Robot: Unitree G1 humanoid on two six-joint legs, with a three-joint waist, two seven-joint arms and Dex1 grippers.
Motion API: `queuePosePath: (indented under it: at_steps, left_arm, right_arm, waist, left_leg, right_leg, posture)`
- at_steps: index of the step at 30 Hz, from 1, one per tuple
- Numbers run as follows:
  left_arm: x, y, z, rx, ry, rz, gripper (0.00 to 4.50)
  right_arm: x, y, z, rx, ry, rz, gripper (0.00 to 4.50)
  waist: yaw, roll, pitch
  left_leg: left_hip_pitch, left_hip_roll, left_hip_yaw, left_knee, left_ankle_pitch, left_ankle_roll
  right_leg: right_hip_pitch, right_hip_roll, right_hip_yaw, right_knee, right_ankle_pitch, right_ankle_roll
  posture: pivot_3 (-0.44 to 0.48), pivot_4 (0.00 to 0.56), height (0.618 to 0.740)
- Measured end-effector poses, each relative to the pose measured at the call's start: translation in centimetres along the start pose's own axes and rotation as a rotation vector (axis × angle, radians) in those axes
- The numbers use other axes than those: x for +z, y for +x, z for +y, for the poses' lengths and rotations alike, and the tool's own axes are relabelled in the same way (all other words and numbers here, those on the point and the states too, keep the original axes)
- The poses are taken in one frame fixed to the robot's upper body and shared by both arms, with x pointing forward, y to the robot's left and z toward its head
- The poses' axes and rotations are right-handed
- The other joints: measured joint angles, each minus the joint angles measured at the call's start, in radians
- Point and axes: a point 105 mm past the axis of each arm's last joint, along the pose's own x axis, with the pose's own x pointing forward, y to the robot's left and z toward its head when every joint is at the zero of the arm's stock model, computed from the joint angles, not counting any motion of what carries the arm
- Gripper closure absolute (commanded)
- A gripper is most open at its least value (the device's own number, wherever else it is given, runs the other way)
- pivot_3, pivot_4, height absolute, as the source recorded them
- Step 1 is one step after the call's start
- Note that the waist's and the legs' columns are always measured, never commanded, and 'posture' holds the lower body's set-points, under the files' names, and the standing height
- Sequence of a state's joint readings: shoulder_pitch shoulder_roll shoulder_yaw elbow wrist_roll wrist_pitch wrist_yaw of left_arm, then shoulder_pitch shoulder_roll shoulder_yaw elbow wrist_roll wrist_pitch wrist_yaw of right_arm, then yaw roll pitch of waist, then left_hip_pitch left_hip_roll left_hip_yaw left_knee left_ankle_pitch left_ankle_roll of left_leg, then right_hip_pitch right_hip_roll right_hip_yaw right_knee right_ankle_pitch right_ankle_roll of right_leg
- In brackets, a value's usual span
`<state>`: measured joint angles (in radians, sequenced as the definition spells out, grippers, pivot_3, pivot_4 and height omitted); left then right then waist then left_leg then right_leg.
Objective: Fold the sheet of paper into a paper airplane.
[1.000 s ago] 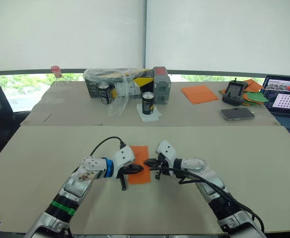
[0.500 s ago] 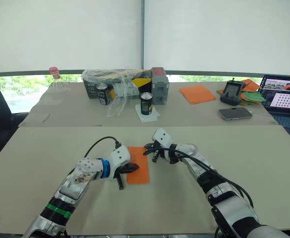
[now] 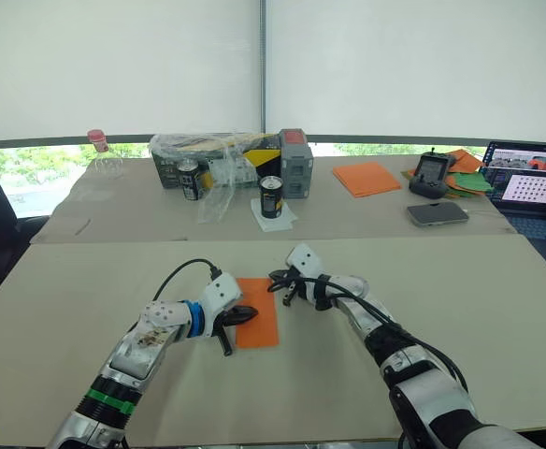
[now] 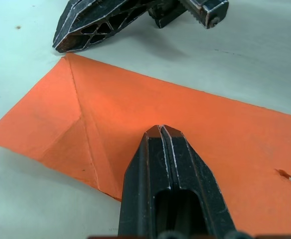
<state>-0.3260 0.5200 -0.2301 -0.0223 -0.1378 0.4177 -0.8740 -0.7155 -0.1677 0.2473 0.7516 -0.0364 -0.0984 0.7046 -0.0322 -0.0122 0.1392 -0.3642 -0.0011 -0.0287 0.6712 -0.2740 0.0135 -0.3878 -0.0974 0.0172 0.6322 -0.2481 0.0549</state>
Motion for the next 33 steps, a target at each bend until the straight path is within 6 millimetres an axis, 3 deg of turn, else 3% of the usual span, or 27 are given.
queuePosePath:
  at_steps: [9, 12, 19, 33]
  left_arm:
    - [0.0, 0.3, 0.2, 0.004, -0.01, -0.004, 4.5]
    - [-0.1, 0.4, 0.2, 0.001, -0.016, -0.004, 4.5]
    - [-0.4, 0.6, 0.4, 0.003, -0.006, -0.002, 4.5]
    - [-0.5, 0.9, 0.3, 0.016, -0.005, -0.005, 4.5]
  right_arm:
    - [0.3, -0.9, 1.4, 0.029, -0.052, -0.05, 4.47]
    - [0.0, -1.0, 1.8, 0.087, -0.093, 0.022, 4.47]
    - [-0.2, -2.0, 3.6, 0.239, -0.007, 0.165, 4.47]
    - [-1.0, -4.1, 6.1, 0.389, -0.08, 0.095, 4.47]
  waist:
    - [0.003, 0.0, -0.001]
    - [0.009, 0.0, -0.002]
    - [0.013, 0.001, -0.014]
    - [0.018, 0.004, -0.017]
  left_leg:
    - [0.0, 0.0, 0.0, -0.003, 0.0, 0.0]
    - [0.0, 0.0, 0.001, -0.003, 0.0, 0.0]
    - [0.004, 0.0, 0.001, -0.005, 0.0, 0.0]
    - [0.008, 0.0, 0.001, -0.007, 0.0, 0.0]
  right_leg:
    - [0.0, 0.0, 0.0, -0.002, 0.0, 0.0]
    - [0.0, 0.0, 0.0, -0.002, 0.0, 0.0]
    - [0.002, 0.0, 0.0, -0.002, -0.001, -0.001]
    - [0.005, 0.001, 0.0, -0.003, -0.002, -0.002]
  posture:
    - [0.0, 0.15, 0.74]
    - [0.0, 0.15, 0.74]
    - [0.0, 0.15, 0.74]
    - [0.0, 0.15, 0.74]
